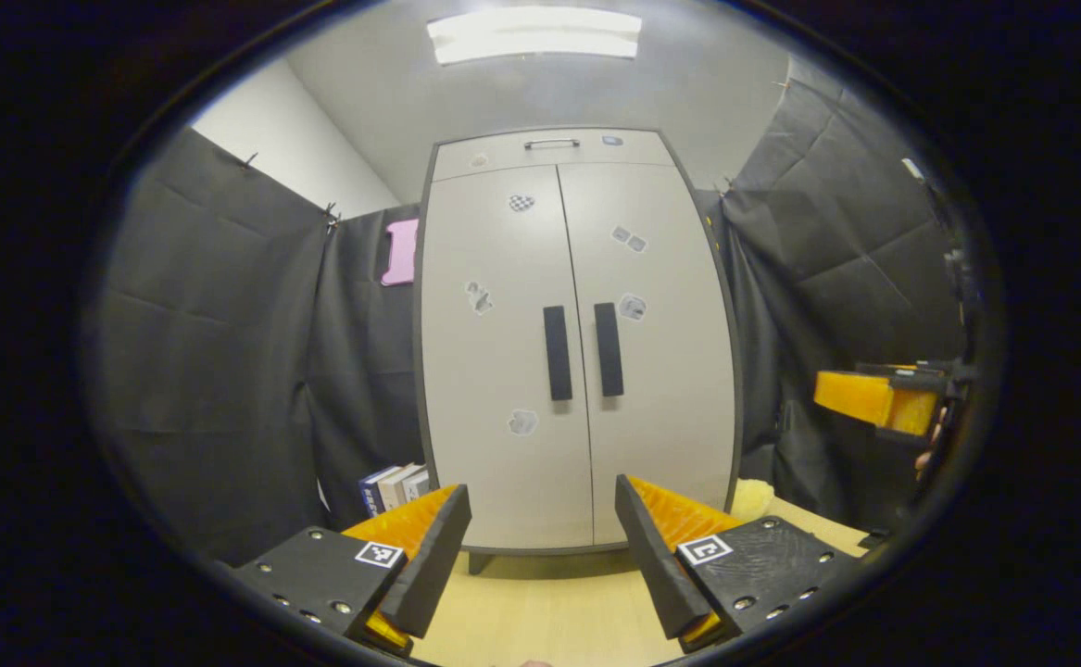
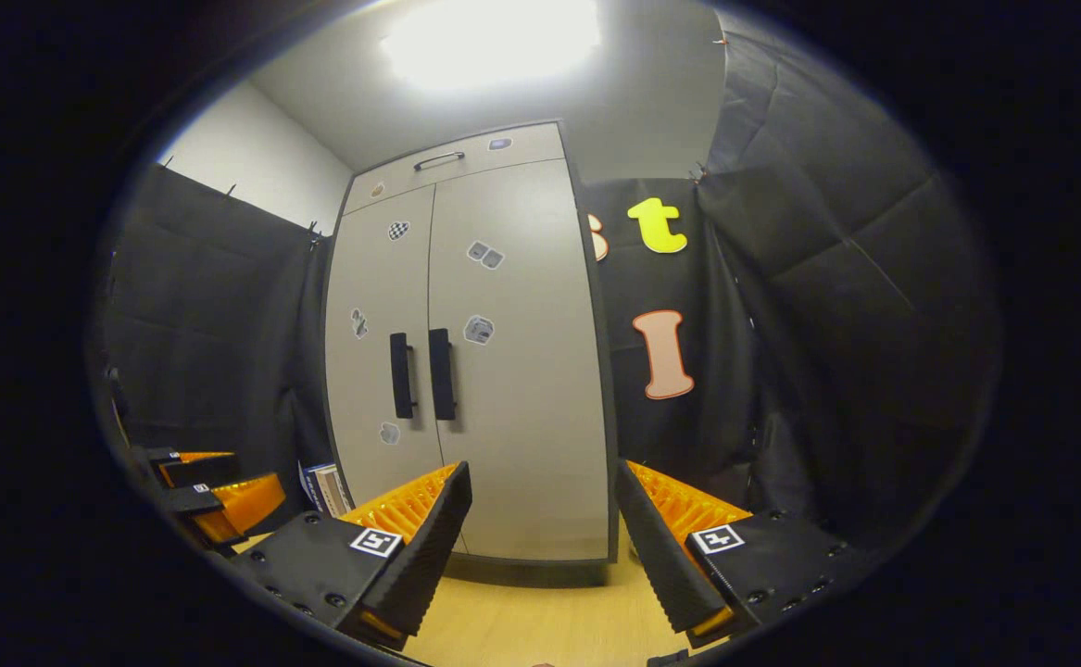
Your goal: Open the right door of the double-door shoe cabinet with the right hand, and open the left door with the left hand.
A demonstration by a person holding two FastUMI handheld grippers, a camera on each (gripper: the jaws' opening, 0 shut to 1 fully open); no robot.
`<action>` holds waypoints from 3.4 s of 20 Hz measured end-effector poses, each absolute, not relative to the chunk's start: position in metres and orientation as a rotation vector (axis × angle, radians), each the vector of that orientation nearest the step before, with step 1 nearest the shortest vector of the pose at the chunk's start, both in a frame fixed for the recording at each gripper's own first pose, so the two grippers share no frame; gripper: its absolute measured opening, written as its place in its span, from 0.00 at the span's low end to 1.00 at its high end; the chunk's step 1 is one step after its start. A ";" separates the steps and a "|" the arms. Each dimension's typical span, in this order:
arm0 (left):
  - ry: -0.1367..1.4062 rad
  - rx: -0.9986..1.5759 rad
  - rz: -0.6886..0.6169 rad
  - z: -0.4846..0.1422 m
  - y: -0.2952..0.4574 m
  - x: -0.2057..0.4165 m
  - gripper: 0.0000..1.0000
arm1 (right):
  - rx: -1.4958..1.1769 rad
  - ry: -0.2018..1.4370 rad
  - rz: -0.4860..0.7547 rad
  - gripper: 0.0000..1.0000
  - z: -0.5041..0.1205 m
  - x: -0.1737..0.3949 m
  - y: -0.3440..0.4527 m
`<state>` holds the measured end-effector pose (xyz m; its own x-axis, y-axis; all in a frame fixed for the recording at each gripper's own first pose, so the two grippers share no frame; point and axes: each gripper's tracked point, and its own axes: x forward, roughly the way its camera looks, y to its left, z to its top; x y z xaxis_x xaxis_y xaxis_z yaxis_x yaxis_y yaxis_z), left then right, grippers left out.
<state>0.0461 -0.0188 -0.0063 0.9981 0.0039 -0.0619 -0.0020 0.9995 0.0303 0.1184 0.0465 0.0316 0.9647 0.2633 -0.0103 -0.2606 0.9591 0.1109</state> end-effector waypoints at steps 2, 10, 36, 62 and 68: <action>0.068 0.017 0.012 -0.012 -0.001 0.051 0.91 | 0.107 0.015 0.284 0.98 0.044 0.139 0.069; 0.096 0.013 0.101 -0.040 0.088 0.055 0.92 | 0.077 0.006 0.327 0.98 0.072 0.213 0.153; 0.199 -0.036 0.161 -0.113 0.182 0.091 0.92 | 0.014 0.209 0.224 0.33 0.052 0.346 0.227; 0.126 -0.012 0.083 -0.061 0.085 0.053 0.92 | 0.029 0.289 0.427 0.15 0.063 0.248 0.184; 0.115 -0.004 0.057 -0.052 0.056 0.053 0.92 | 0.014 0.283 0.456 0.15 0.066 0.225 0.161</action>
<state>0.0531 0.0557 -0.0523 0.9918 0.0570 -0.1143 -0.0574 0.9984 -0.0004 0.2251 0.1612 0.0664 0.8595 0.4360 -0.2668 -0.4322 0.8986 0.0762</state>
